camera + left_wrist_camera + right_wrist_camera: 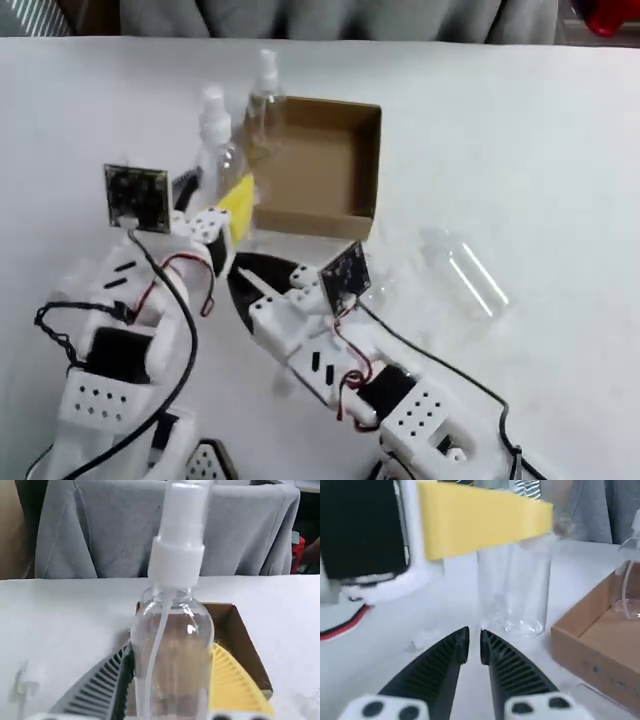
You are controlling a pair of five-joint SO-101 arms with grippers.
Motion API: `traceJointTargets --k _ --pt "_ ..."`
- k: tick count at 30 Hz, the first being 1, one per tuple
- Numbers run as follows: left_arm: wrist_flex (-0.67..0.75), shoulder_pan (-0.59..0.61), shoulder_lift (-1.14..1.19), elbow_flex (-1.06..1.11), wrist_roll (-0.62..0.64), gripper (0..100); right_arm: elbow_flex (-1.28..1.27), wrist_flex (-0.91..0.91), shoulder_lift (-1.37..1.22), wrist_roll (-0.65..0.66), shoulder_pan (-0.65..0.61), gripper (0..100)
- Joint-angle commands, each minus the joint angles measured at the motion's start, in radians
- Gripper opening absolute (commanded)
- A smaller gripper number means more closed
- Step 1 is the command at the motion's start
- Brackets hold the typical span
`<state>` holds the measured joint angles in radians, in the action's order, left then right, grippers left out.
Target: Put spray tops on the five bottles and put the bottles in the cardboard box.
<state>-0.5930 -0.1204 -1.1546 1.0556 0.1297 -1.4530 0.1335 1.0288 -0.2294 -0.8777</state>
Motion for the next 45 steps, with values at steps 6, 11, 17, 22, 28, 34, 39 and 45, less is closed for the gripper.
traceJointTargets --k 6,11,17,22,28,34,39,45 --pt "-0.157 -0.090 0.012 -0.114 0.012 5 0.009 0.035 0.013 0.011 -0.015 1.5" --pt "-0.158 -0.091 -0.028 -0.117 0.009 5 0.009 0.033 0.012 0.011 -0.015 1.5" --pt "-0.256 -0.133 -0.208 -0.117 0.006 5 0.009 0.031 0.012 0.011 -0.013 1.5" --pt "-0.322 -0.151 -0.265 -0.117 0.003 5 0.009 0.031 0.012 0.011 -0.010 1.5" --pt "-0.334 -0.150 -0.268 -0.110 0.003 5 0.008 0.031 0.012 0.011 0.025 1.5" --pt "-0.275 -0.099 -0.263 -0.109 0.003 5 -0.002 -0.051 0.022 0.193 0.067 1.5" --pt "-0.173 -0.024 -0.119 -0.127 0.003 5 -0.002 -0.062 0.022 0.284 0.142 1.5" --pt "-0.012 -0.007 0.096 -0.157 0.003 5 0.008 -0.061 0.022 0.285 0.246 1.5"
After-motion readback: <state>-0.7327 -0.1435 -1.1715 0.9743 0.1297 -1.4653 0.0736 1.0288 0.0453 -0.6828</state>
